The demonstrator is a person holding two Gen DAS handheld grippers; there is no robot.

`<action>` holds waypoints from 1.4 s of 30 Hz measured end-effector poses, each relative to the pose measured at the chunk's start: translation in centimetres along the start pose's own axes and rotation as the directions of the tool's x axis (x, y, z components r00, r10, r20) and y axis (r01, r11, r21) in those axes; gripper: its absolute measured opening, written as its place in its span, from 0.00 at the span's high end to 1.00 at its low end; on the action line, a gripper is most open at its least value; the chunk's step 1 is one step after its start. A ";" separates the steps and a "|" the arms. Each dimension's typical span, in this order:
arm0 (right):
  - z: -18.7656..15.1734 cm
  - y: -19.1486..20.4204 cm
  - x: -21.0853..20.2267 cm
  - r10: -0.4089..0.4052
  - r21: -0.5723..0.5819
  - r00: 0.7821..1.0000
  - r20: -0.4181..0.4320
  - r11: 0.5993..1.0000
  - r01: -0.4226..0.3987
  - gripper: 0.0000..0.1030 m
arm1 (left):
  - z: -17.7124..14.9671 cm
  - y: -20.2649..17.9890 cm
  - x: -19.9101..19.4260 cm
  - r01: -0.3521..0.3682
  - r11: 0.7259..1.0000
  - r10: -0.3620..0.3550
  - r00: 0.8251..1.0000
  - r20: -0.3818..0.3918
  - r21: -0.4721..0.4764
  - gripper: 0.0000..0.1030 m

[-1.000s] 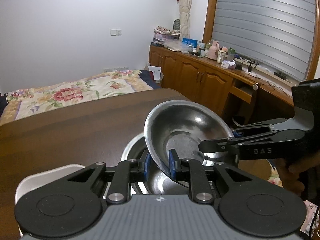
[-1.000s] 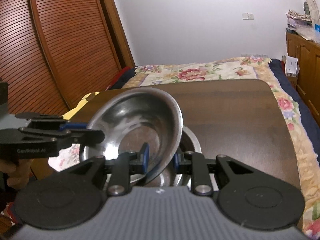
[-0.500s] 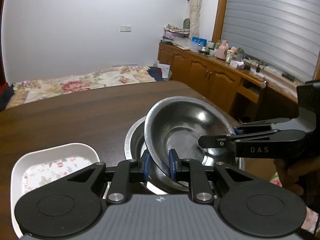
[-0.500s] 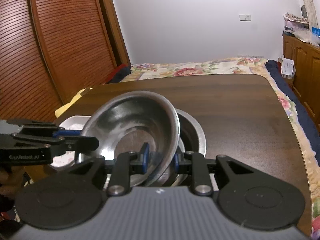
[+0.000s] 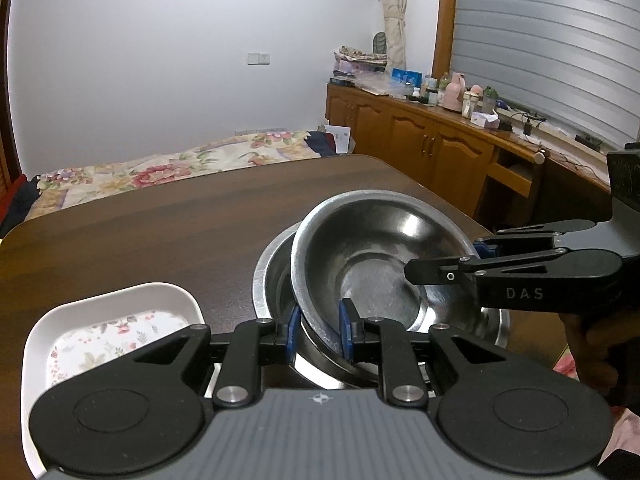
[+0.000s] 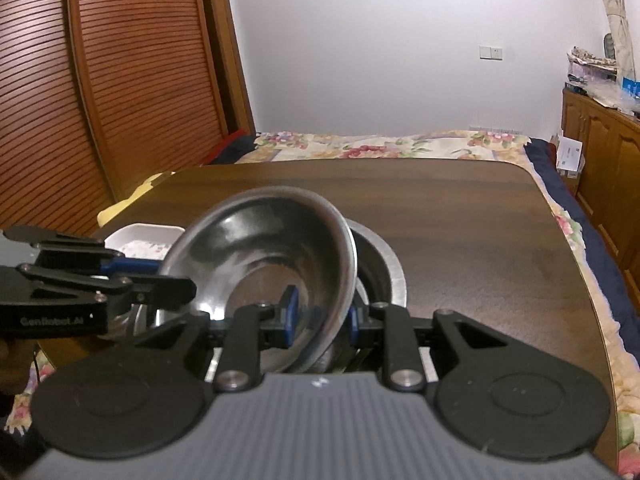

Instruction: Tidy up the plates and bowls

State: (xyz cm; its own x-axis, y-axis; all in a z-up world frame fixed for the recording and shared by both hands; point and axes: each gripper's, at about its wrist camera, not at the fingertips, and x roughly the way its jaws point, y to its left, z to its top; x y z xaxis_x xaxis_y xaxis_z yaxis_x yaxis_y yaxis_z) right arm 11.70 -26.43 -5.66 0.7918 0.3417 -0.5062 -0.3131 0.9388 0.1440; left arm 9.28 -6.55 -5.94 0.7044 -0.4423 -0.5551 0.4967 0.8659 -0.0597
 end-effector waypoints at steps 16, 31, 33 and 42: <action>0.0 -0.3 0.4 -0.018 -0.036 0.998 0.063 0.999 0.020 0.72 | -0.3 -0.4 -0.1 -0.038 0.999 0.038 0.999 0.028 -0.023 0.80; 0.6 -1.0 -1.7 -0.029 -0.007 0.984 0.174 1.000 0.031 0.58 | 0.0 -0.6 -1.3 -0.075 0.996 0.080 0.993 0.091 -0.052 0.58; 0.4 -1.1 -1.9 -0.044 -0.013 0.980 0.195 0.999 0.047 0.48 | 0.1 -0.7 -1.6 -0.088 0.995 0.094 0.988 0.121 -0.054 0.43; -1.2 -2.8 -0.6 -0.062 0.032 0.980 0.187 0.998 0.057 0.43 | -1.0 -1.4 -0.4 -0.137 0.988 0.144 0.983 0.116 -0.070 0.29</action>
State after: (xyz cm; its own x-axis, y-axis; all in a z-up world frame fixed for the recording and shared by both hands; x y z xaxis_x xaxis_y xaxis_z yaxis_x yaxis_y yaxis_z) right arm 11.45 -29.35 -6.80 0.8938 0.2854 -0.3460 -0.2507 0.9576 0.1421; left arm 7.79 -7.38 -6.48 0.8228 -0.3371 -0.4576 0.3592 0.9324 -0.0410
